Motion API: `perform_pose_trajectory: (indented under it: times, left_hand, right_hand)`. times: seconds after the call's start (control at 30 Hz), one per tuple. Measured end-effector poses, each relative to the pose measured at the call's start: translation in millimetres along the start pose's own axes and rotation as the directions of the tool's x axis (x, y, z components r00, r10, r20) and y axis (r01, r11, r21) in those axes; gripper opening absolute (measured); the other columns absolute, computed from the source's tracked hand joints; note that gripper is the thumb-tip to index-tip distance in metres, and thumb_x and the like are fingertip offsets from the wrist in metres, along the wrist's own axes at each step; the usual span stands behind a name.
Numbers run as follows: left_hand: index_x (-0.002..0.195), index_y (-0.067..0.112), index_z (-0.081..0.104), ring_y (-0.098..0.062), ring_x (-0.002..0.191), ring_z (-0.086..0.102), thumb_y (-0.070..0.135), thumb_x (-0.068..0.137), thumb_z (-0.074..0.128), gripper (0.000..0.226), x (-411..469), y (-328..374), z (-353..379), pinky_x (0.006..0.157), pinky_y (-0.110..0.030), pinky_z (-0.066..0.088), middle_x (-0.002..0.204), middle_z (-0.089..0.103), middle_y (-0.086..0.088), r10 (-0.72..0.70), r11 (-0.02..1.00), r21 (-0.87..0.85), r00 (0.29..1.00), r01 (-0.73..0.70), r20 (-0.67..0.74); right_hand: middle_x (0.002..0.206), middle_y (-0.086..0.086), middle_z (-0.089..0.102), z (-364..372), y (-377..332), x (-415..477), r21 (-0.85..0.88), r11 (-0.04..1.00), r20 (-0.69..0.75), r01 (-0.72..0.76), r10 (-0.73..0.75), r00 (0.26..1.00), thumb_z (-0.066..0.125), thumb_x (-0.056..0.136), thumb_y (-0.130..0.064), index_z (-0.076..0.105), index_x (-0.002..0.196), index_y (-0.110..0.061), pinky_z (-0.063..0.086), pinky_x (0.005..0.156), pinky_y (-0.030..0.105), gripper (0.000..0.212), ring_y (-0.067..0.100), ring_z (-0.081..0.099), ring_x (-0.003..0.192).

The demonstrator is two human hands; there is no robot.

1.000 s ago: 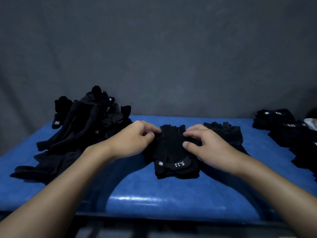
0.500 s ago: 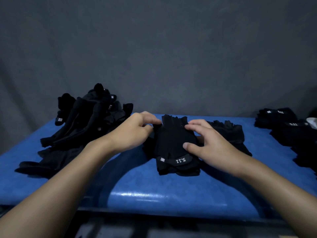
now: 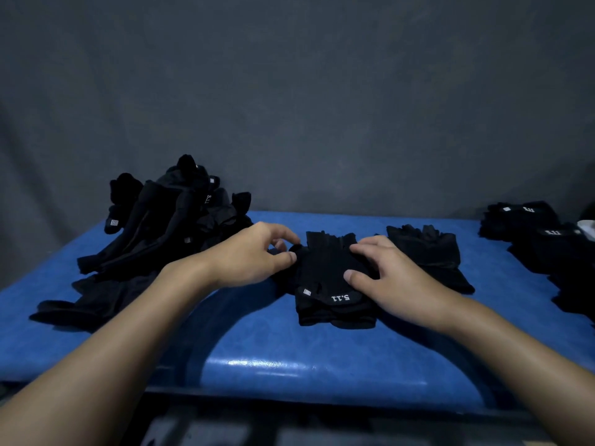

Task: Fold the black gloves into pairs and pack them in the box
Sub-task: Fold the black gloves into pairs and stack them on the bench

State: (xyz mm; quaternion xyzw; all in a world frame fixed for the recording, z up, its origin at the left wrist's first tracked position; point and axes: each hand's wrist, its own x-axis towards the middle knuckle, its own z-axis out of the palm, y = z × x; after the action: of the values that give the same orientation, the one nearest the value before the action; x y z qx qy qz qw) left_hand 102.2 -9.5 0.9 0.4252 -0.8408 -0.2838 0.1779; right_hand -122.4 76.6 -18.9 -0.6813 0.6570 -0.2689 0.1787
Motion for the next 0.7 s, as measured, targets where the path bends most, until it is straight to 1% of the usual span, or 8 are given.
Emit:
perform_pose_trajectory:
  times: [0.03, 0.1, 0.17, 0.27, 0.37, 0.43, 0.53, 0.7]
  left_hand:
    - [0.121, 0.029, 0.064, 0.001, 0.068, 0.059, 0.029, 0.095, 0.061, 0.026, -0.3, 0.4, 1.1, 0.067, -0.011, 0.042, 0.099, 0.062, 0.003, 0.007, 1.0, 0.008, 1.0, -0.007, 0.004]
    - [0.12, 0.031, 0.064, -0.006, 0.09, 0.061, 0.034, 0.094, 0.062, 0.026, -1.2, 2.2, 3.8, 0.082, -0.017, 0.045, 0.107, 0.058, 0.004, 0.032, 0.998, 0.06, 0.999, -0.031, -0.027]
    - [0.12, 0.035, 0.063, -0.004, 0.108, 0.054, 0.039, 0.092, 0.062, 0.028, -2.2, 4.6, 6.4, 0.089, -0.018, 0.04, 0.116, 0.053, 0.01, 0.078, 0.994, 0.078, 0.995, -0.073, -0.063]
    - [0.122, 0.034, 0.063, 0.002, 0.115, 0.051, 0.042, 0.091, 0.064, 0.032, -5.3, 9.8, 9.2, 0.092, -0.016, 0.038, 0.122, 0.053, 0.019, 0.162, 0.985, 0.06, 0.986, -0.159, -0.041]
    - [0.129, 0.03, 0.061, 0.004, 0.12, 0.05, 0.045, 0.09, 0.065, 0.042, -8.0, 12.0, 13.7, 0.1, -0.012, 0.037, 0.129, 0.054, 0.021, 0.211, 0.969, 0.127, 0.977, -0.212, 0.02]
    - [0.135, 0.031, 0.057, 0.002, 0.13, 0.044, 0.062, 0.084, 0.057, 0.059, -9.0, 10.5, 17.7, 0.113, -0.024, 0.032, 0.14, 0.048, 0.021, 0.193, 0.95, 0.234, 0.977, -0.208, 0.085]
    - [0.142, 0.038, 0.047, -0.002, 0.14, 0.034, 0.081, 0.072, 0.033, 0.083, -10.6, 8.7, 19.9, 0.118, -0.041, 0.027, 0.152, 0.035, 0.022, 0.112, 0.915, 0.372, 0.984, -0.158, 0.141]
    - [0.153, 0.04, 0.025, -0.005, 0.147, 0.019, 0.076, 0.087, 0.034, 0.075, -10.6, 8.0, 23.1, 0.119, -0.043, 0.016, 0.159, 0.021, 0.018, 0.038, 0.834, 0.534, 0.981, -0.135, 0.188]
  right_hand:
    - [0.138, -0.01, 0.037, -0.3, -0.4, -0.1, 0.0, 1.0, -0.007, 0.003, -0.003, 1.0, 0.06, 0.094, -0.036, 0.043, 0.145, -0.014, 0.03, 0.109, 0.019, 0.058, 0.005, 0.041, 0.126]
    - [0.135, -0.01, 0.038, -1.4, -1.0, -0.4, 0.004, 1.0, -0.042, 0.018, -0.018, 0.999, 0.06, 0.094, -0.035, 0.047, 0.142, -0.018, 0.033, 0.109, 0.023, 0.053, 0.005, 0.043, 0.124]
    - [0.132, -0.013, 0.039, -3.6, -1.9, -1.6, -0.001, 0.999, -0.074, 0.04, -0.04, 0.996, 0.06, 0.094, -0.034, 0.051, 0.137, -0.021, 0.033, 0.11, 0.024, 0.047, 0.005, 0.042, 0.125]
    - [0.126, -0.018, 0.048, -7.1, -4.6, -5.0, -0.053, 0.994, -0.072, 0.1, -0.104, 0.992, 0.058, 0.091, -0.042, 0.057, 0.129, -0.027, 0.033, 0.111, 0.033, 0.041, 0.006, 0.042, 0.125]
    - [0.125, -0.026, 0.051, -7.6, -9.4, -11.1, -0.067, 0.986, -0.011, 0.153, -0.154, 0.988, 0.053, 0.085, -0.054, 0.058, 0.128, -0.033, 0.03, 0.113, 0.042, 0.049, 0.003, 0.039, 0.128]
    - [0.128, -0.027, 0.047, -5.7, -8.7, -13.9, -0.12, 0.98, 0.053, 0.16, -0.155, 0.986, 0.055, 0.088, -0.052, 0.054, 0.134, -0.032, 0.026, 0.116, 0.04, 0.05, 0.001, 0.034, 0.133]
    - [0.149, -0.016, 0.039, -3.5, -3.8, -14.2, -0.225, 0.962, 0.143, 0.154, -0.124, 0.982, 0.052, 0.092, -0.053, 0.042, 0.146, -0.028, 0.021, 0.119, 0.037, 0.06, 0.001, 0.025, 0.142]
    - [0.162, -0.011, 0.018, -4.9, -2.0, -11.9, -0.284, 0.948, 0.251, 0.143, -0.07, 0.966, 0.043, 0.096, -0.055, 0.026, 0.153, -0.027, 0.011, 0.122, 0.032, 0.067, 0.0, 0.009, 0.148]
